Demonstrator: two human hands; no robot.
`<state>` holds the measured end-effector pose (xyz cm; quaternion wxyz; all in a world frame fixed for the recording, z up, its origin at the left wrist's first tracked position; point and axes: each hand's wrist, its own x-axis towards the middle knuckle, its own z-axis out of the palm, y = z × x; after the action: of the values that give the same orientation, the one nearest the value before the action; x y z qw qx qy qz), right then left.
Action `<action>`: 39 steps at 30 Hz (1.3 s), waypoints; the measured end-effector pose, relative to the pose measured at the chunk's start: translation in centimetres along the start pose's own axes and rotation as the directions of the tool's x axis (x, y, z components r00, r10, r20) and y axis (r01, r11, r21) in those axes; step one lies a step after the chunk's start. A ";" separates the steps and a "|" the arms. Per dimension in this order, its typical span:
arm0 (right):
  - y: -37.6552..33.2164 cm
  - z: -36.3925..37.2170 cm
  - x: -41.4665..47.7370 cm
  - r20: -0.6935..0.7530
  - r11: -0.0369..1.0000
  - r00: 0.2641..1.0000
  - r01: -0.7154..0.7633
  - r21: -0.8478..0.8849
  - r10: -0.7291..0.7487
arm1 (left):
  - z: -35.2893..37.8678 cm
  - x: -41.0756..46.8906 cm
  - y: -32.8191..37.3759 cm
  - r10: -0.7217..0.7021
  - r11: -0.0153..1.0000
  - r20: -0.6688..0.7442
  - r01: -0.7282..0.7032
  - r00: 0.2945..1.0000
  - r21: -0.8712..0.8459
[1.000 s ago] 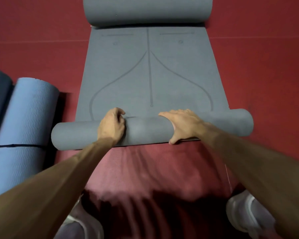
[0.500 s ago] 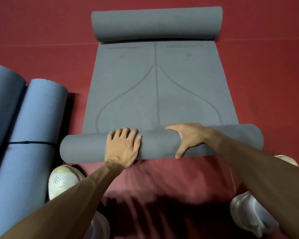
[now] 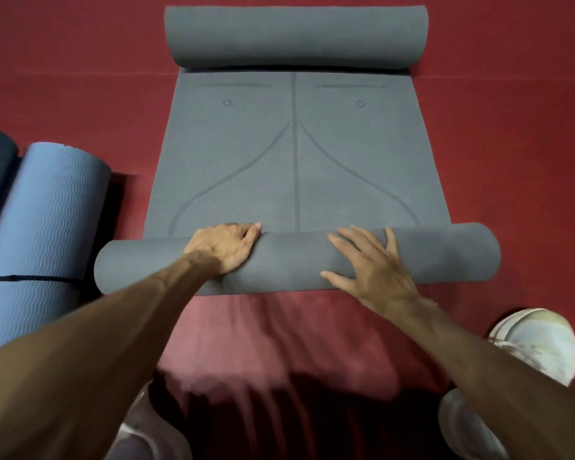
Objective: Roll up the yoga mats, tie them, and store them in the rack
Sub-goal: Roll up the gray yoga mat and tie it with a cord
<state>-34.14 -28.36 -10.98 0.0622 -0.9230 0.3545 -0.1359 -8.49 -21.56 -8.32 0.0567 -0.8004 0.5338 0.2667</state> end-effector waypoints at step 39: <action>0.3 -3.1 5.1 0.708 0.987 0.703 -0.152 0.050 0.072 | 4.3 -4.7 1.2 0.164 0.972 -0.241 -0.115 0.956 0.205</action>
<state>-31.65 -32.07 -7.09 0.2487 -0.8772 0.3521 0.2114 -12.52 -16.56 -9.47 0.0437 -0.7793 0.6149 0.1124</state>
